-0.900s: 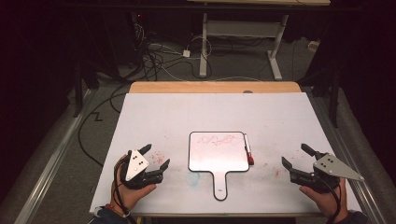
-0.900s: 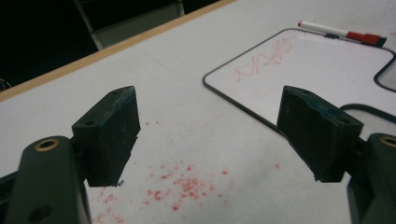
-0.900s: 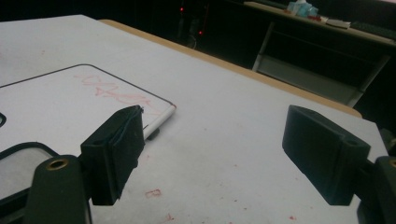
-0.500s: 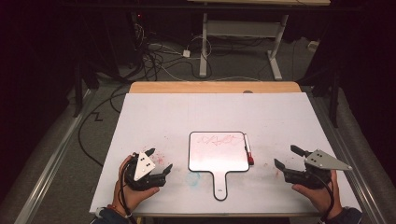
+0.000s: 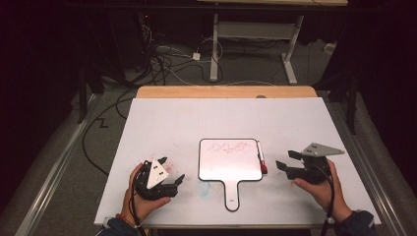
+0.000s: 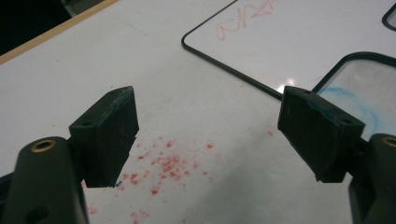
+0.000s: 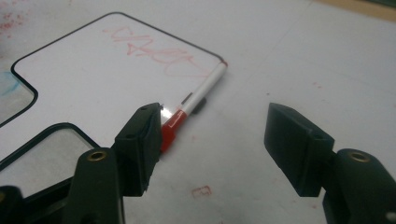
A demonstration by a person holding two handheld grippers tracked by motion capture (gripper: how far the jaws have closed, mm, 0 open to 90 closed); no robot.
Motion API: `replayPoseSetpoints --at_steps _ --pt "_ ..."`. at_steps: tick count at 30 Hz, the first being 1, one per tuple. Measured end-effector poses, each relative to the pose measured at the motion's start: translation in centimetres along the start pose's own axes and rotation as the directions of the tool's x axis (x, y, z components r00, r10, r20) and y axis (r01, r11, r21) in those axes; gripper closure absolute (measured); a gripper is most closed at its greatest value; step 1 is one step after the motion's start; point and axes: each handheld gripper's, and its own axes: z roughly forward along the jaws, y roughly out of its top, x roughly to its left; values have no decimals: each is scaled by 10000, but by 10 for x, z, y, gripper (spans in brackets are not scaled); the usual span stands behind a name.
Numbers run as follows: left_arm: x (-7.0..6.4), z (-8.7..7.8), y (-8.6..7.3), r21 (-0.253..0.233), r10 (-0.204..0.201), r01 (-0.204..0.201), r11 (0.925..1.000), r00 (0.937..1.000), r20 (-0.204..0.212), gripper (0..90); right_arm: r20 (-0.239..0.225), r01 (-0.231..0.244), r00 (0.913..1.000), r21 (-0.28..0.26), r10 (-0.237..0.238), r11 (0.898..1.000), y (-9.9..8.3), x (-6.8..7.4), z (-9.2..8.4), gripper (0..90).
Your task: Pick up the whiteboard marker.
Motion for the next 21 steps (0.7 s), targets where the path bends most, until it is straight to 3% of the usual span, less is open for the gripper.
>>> replayPoseSetpoints --at_steps 1,4,6,8,9,13,19,21 --pt "0 0 0 16 36 -36 10000 10000 -7 197 -194 -150 9997 436 158 9989 9 -1 12 390" --pt "0 0 1 -32 61 -61 10000 10000 -7 197 -356 -282 9989 555 302 9981 18 -2 24 415" --pt "0 1 1 -15 134 -134 9999 9999 -18 197 -382 -257 9988 926 293 9954 26 -4 38 416" --pt "0 2 0 26 91 -91 10000 10000 -21 197 -404 -451 9979 1084 497 9931 31 -7 50 463" --pt "0 2 -1 99 162 -162 9998 9999 -2 197 -478 -584 9967 1409 657 9883 35 -10 61 473" --pt "-1 1 -2 128 160 -160 9998 9998 68 197 -607 -831 9935 1877 960 9787 37 -12 78 505" --pt "-1 2 -2 183 132 -133 9997 9999 95 197 -820 -1290 9848 2431 1529 9614 34 -17 100 671" --pt "-1 2 -2 220 149 -151 9996 9998 106 197 -865 -1305 9840 2446 1557 9608 33 -17 101 687"
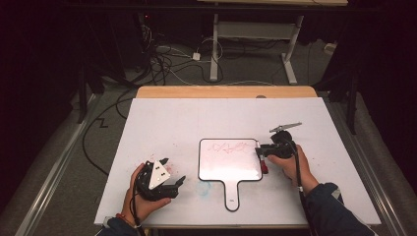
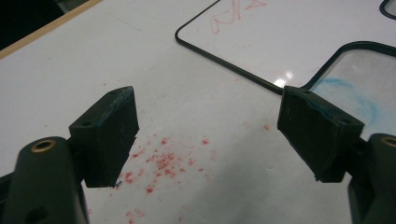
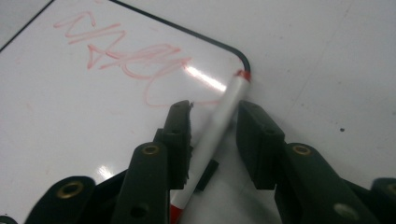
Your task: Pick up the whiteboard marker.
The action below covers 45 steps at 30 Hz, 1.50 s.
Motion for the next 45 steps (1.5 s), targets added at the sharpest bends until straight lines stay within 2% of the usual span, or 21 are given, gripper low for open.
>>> replayPoseSetpoints --at_steps 3,13,18,21,22,23,26,28,29,30,31,32,33,34,35,36,37,38,40,44,45 --pt "0 -1 1 -27 -20 20 10000 10000 -4 197 -446 -8 9990 8 9 10000 -1 1 0 755" --pt "-2 1 2 123 -147 146 9998 9999 90 197 -141 500 9986 -185 -502 9986 0 6 -6 813" --pt "-7 9 9 102 -743 739 9972 9965 395 197 -148 845 9962 -879 -861 9925 4 16 -21 814" --pt "-15 17 19 80 -1325 1323 9912 9873 874 218 -363 1126 9921 -1627 -1200 9802 7 29 -36 813" --pt "-23 24 27 49 -1743 1751 9845 9767 1253 220 -511 1159 9906 -1828 -1272 9763 8 32 -39 814" --pt "-23 24 27 49 -1743 1751 9845 9767 1253 224 -540 1209 9895 -1951 -1338 9733 8 35 -42 814" --pt "-40 38 36 197 -2178 2178 9758 9592 1805 229 -696 1326 9857 -2400 -1533 9617 9 44 -47 814" --pt "-60 54 43 437 -2473 2439 9688 9402 2342 236 -752 1436 9826 -2711 -1696 9518 9 52 -49 814" --pt "-67 59 45 519 -2567 2519 9664 9325 2540 238 -794 1507 9805 -2846 -1800 9467 8 56 -50 814" --pt "-67 59 45 519 -2567 2519 9664 9325 2540 244 -813 1542 9793 -2953 -1856 9429 8 60 -51 814" --pt "-81 70 47 739 -2666 2563 9638 9204 2861 250 -912 1532 9775 -3119 -1900 9377 7 63 -52 814" --pt "-81 70 47 739 -2666 2563 9638 9204 2861 251 -1015 1527 9756 -3250 -1949 9333 6 67 -53 814" --pt "-94 81 47 954 -2879 2717 9576 9057 3110 255 -1007 1583 9743 -3306 -2016 9304 6 70 -54 814" --pt "-94 81 47 954 -2879 2717 9576 9057 3110 258 -1007 1583 9743 -3306 -2016 9304 6 70 -54 814" --pt "-99 85 48 1060 -2998 2805 9540 8979 3222 258 -1029 1639 9723 -3397 -2099 9261 5 74 -54 814" --pt "-107 92 50 1149 -3289 3082 9443 8778 3483 271 -1132 1668 9690 -3559 -2196 9195 3 79 -55 814" --pt "-107 92 50 1149 -3289 3082 9443 8778 3483 296 -1168 1713 9669 -3610 -2267 9167 2 81 -55 814" --pt "-114 98 52 1265 -3479 3243 9375 8621 3684 325 -1194 1781 9643 -3685 -2364 9124 1 83 -55 814" --pt "-118 102 54 1350 -3789 3546 9252 8443 3789 346 -1193 1776 9638 -3804 -2385 9076 0 87 -56 814" --pt "-120 110 55 1358 -4295 4098 9020 8203 3777 391 -955 1772 9678 -3996 -2331 8994 -3 90 -58 813" --pt "-121 111 55 1325 -4293 4109 9020 8216 3751 406 -943 1686 9700 -4043 -2243 8990 -4 89 -59 813"
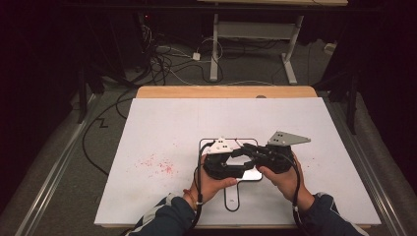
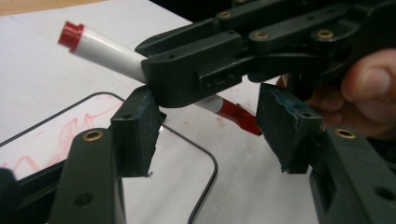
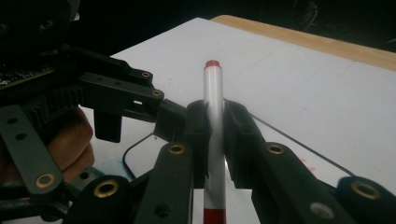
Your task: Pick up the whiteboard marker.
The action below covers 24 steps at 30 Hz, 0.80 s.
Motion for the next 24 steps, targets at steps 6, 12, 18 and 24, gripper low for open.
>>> replayPoseSetpoints --at_steps 6,12,18,24 --pt "2 5 -1 -1 31 -31 10000 9999 -143 472 137 -199 9997 -412 205 9990 -1 -1 -4 814" --pt "2 8 1 -348 50 -56 9994 9998 -171 557 48 -378 9993 -714 382 9967 -2 1 -5 814" --pt "3 8 -1 -314 442 -449 9985 9988 -214 674 40 -270 9996 -747 274 9968 -2 3 -6 813" --pt "4 8 -2 -179 897 -904 9957 9952 -384 739 28 -277 9996 -722 280 9970 -2 4 -7 813"
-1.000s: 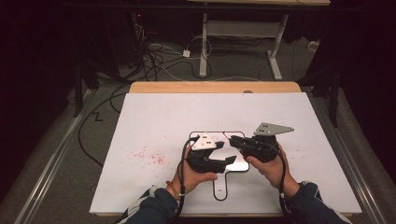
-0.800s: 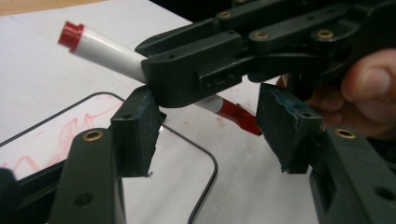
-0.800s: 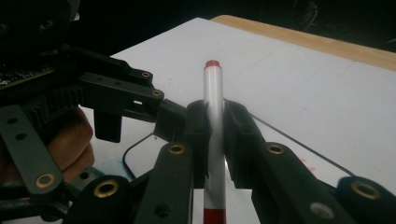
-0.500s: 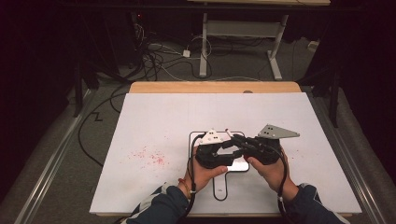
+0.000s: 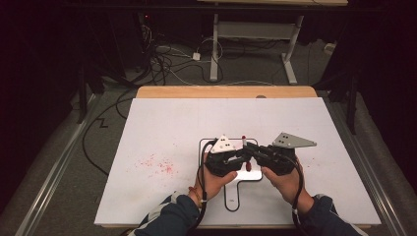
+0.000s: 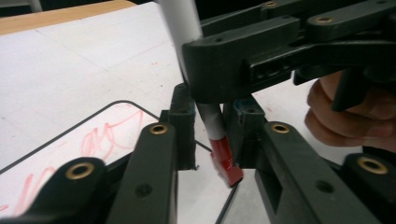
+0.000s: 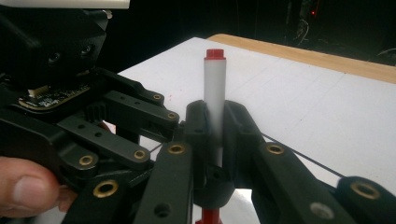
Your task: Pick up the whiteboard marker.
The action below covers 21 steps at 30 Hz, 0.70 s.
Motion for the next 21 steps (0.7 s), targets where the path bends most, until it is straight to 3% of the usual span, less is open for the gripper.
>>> replayPoseSetpoints --at_steps 3,10,11,16,20,21 --pt "1 0 1 1 157 -157 9999 9999 -69 783 81 90 9999 -43 -90 10000 1 2 -2 809" --pt "2 0 -3 -130 821 -824 9965 9963 -256 790 109 108 9999 -6 -108 9999 0 2 -3 793" --pt "3 -1 -3 -211 860 -867 9960 9958 -303 790 196 133 9997 -10 -132 9999 1 3 -3 743" --pt "10 -5 1 -247 933 -942 9952 9949 -379 791 446 233 9988 -298 -219 9993 4 -1 -13 658" --pt "15 -9 2 -263 1010 -1023 9944 9938 -455 791 802 659 9948 -368 -628 9971 6 -4 -22 607" --pt "19 -12 3 -344 1090 -1114 9932 9920 -641 791 1224 1095 9870 -371 -1042 9933 6 -6 -28 589"
